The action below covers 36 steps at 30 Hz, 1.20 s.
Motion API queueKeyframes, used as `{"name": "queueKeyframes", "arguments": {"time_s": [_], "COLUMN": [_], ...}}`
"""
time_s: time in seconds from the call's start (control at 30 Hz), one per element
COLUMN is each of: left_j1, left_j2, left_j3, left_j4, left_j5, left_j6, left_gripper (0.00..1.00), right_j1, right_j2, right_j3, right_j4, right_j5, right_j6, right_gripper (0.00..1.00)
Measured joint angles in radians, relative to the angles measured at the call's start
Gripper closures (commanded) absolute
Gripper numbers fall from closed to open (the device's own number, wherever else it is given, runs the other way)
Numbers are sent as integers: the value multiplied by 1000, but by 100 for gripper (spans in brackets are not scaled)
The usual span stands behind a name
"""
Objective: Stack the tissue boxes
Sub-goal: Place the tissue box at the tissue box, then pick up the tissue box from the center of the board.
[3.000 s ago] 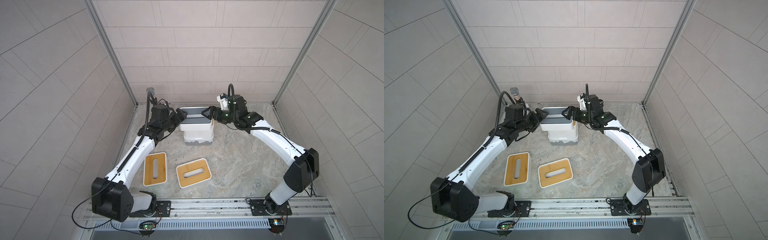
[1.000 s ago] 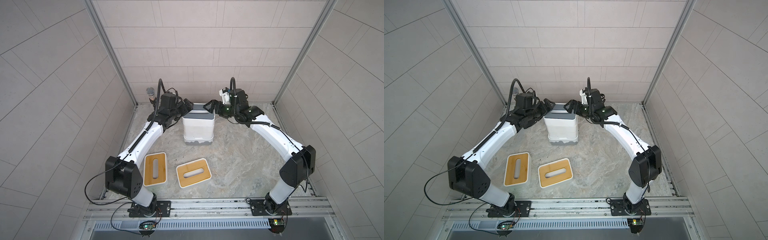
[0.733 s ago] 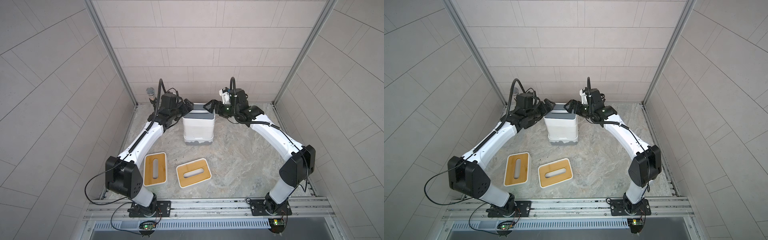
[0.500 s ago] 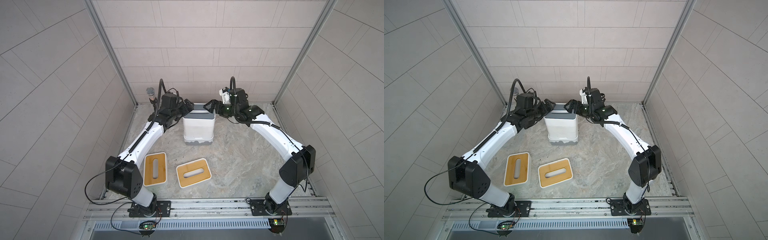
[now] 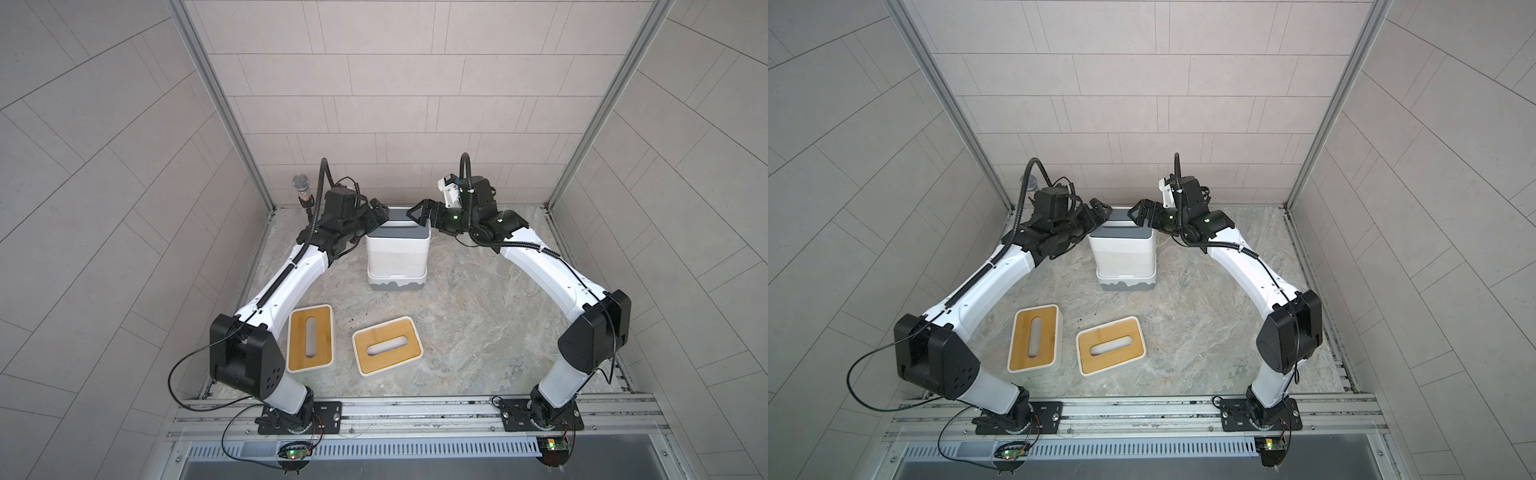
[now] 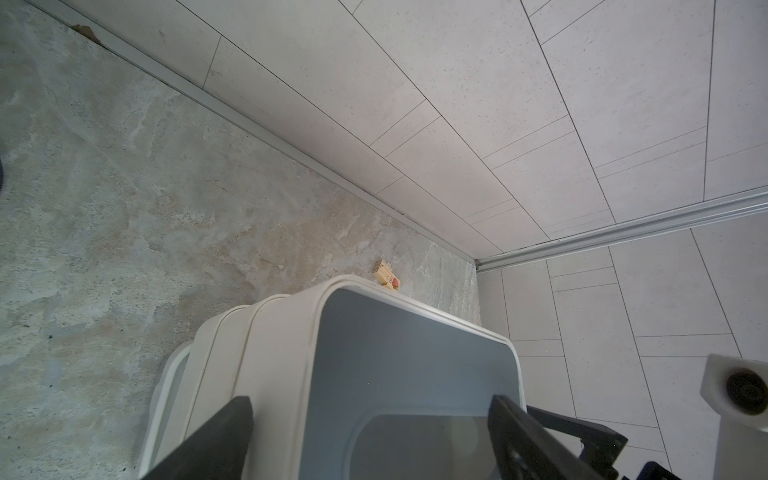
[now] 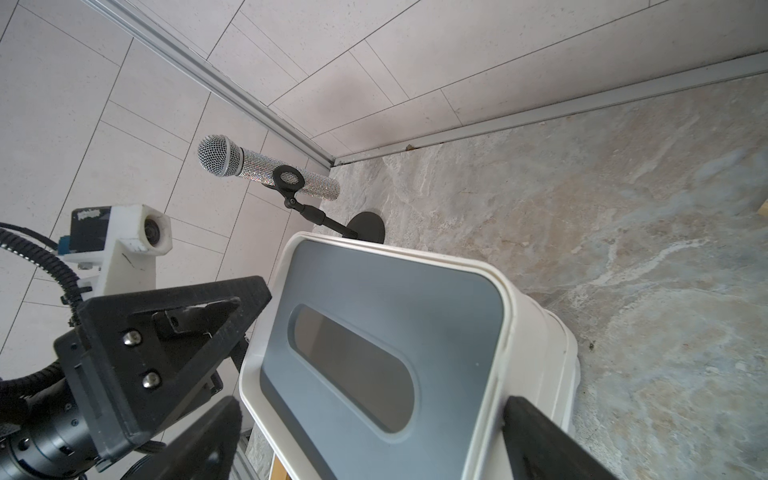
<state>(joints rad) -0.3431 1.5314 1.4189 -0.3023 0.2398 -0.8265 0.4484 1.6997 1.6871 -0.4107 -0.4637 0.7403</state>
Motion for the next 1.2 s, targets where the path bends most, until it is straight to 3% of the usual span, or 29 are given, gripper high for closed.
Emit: {"name": "queueKeyframes", "arguments": {"time_s": [0.53, 1.2], "left_j1": [-4, -2], "left_j2": [-75, 13], "left_j3": [0, 61], "left_j4": [-29, -49], "left_j5": [-16, 36], "left_j6": [16, 16], "left_gripper": [3, 3], "right_j1": [-27, -21], "right_j2": [-27, -26], "right_j3": [-1, -3], "right_j4": [-6, -5], "right_j5": [-3, -27], "right_j6": [-4, -3], "right_gripper": [0, 0]}}
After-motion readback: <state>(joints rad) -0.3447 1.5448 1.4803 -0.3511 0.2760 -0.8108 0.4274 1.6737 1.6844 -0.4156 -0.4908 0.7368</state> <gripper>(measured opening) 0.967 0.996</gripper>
